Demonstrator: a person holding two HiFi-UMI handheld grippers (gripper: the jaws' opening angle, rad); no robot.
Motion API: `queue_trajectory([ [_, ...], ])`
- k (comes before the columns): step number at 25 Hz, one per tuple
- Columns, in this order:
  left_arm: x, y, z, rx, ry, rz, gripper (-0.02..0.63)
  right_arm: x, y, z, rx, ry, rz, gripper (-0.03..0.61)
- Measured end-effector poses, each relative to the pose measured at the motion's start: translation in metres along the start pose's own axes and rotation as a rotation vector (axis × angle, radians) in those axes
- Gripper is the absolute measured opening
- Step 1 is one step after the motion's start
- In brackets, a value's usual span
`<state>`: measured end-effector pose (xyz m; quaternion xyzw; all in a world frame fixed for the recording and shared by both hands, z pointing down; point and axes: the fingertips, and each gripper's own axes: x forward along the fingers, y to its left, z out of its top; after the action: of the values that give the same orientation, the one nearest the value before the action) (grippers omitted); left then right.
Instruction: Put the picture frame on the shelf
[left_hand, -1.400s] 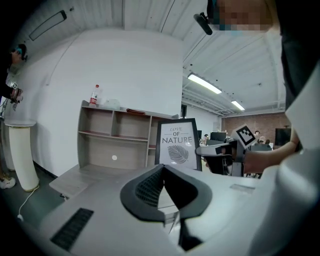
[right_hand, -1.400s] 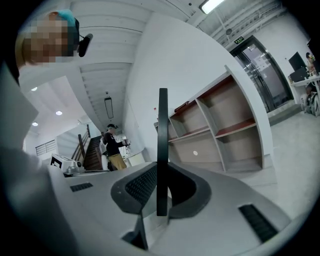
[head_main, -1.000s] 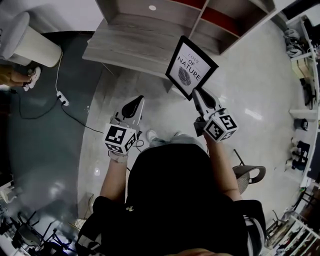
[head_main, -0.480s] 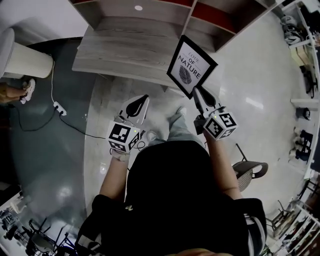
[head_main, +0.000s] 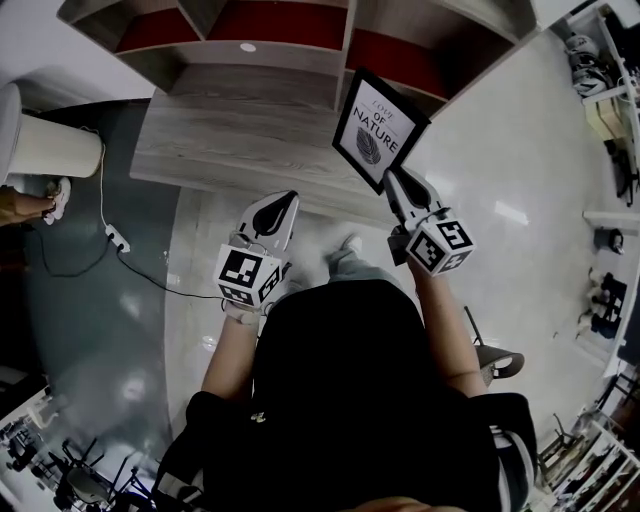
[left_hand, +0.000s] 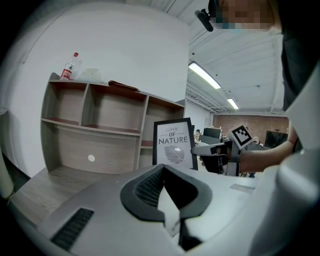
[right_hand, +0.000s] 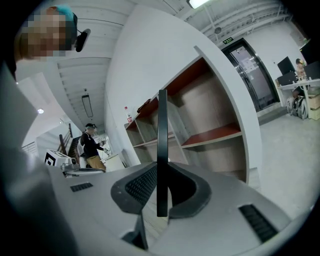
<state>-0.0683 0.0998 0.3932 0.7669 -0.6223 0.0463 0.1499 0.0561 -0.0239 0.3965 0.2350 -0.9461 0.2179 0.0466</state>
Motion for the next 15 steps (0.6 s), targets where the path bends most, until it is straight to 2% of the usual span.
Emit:
queue_trajectory([
  [7,0.017,-0.007,0.004,0.012,0.012,-0.003,0.009,0.001,-0.014,0.0,0.007,-0.005,0.006,0.052],
  [12,0.085,-0.014,0.011,0.019,0.052,-0.058,0.009,0.011,-0.075,0.012,0.045,-0.012,-0.044,0.052],
  [15,0.106,-0.006,0.013,0.025,0.071,-0.101,0.009,0.015,-0.09,0.012,0.065,-0.02,-0.086,0.052],
])
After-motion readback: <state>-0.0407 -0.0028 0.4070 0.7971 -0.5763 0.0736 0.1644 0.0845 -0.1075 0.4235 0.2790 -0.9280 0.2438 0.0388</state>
